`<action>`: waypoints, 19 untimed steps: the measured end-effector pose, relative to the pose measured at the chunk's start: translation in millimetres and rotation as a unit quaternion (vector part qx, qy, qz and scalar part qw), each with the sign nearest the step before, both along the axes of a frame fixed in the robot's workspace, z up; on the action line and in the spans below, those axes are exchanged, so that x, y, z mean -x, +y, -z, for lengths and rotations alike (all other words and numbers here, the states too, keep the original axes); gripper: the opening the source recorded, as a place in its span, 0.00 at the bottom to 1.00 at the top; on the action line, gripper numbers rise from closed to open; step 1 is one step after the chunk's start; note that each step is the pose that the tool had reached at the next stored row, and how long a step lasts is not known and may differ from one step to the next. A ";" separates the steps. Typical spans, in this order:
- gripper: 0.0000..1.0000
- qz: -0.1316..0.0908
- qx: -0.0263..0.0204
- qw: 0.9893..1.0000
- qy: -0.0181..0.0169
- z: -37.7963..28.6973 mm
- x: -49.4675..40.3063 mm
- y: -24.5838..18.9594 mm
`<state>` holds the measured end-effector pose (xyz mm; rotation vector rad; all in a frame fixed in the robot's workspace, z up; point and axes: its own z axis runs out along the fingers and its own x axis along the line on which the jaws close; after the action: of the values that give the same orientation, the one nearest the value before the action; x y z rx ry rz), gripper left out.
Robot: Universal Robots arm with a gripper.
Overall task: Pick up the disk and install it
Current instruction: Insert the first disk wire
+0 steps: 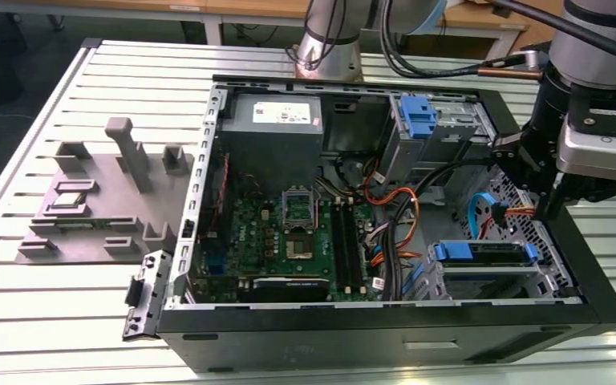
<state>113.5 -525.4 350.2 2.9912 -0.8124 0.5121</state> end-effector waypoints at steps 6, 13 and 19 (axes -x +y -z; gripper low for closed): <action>0.17 0.054 0.000 0.999 0.000 0.1 0.0 0.0; 0.17 0.118 0.000 0.993 0.000 0.5 0.0 0.0; 0.17 0.157 0.000 0.988 0.000 0.5 0.1 -0.1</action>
<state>113.5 -525.5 349.7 2.7810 -1.2514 0.4976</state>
